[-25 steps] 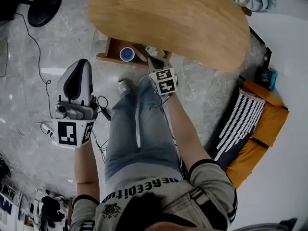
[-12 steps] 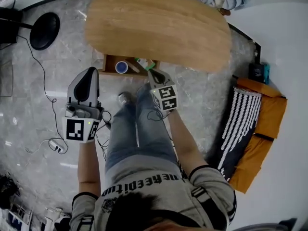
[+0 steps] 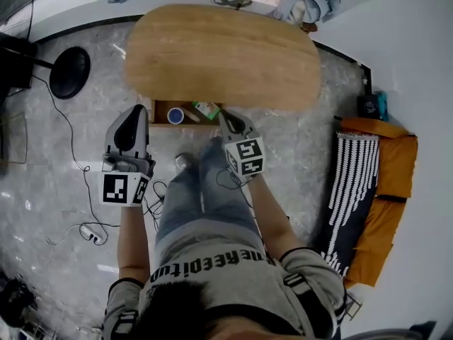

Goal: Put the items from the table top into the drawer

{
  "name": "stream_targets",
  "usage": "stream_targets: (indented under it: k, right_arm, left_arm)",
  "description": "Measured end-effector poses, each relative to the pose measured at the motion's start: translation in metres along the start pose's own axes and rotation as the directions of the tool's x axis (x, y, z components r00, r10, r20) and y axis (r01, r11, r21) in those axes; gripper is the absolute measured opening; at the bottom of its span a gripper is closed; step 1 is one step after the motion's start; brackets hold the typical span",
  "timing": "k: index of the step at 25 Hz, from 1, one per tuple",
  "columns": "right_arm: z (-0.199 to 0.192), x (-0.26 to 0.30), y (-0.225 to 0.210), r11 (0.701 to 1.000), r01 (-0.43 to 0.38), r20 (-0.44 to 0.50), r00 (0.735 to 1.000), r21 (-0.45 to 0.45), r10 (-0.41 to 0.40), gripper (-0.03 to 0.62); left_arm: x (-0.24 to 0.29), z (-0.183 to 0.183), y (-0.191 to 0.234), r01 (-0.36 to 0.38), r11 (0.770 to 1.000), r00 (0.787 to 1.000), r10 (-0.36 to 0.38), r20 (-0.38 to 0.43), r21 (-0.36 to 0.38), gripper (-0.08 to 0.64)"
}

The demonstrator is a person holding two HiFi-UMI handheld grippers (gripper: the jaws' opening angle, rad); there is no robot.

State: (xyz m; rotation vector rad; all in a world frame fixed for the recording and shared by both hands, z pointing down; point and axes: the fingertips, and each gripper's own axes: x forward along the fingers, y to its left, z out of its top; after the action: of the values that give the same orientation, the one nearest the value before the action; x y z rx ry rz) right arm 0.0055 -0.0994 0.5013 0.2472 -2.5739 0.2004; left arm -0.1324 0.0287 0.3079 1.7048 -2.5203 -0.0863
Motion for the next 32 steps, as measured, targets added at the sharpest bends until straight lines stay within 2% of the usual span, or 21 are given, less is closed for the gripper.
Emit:
stream_targets:
  k: [13, 21, 32]
  right_arm:
    - [0.087, -0.068, 0.004, 0.998, 0.070, 0.187, 0.980, 0.010, -0.070, 0.003]
    - [0.131, -0.107, 0.005, 0.993, 0.121, 0.293, 0.949, 0.002, -0.116, 0.003]
    - [0.178, -0.144, 0.013, 0.987, 0.161, 0.409, 0.902, -0.018, -0.139, 0.003]
  left_arm:
    - [-0.017, 0.046, -0.024, 0.035, 0.999, 0.999, -0.036, 0.040, 0.011, 0.012]
    - [-0.027, 0.073, -0.034, 0.051, 0.998, 0.995, -0.053, 0.080, 0.034, 0.012]
    - [-0.041, 0.110, -0.034, 0.037, 0.998, 0.988, -0.045, 0.151, 0.058, 0.012]
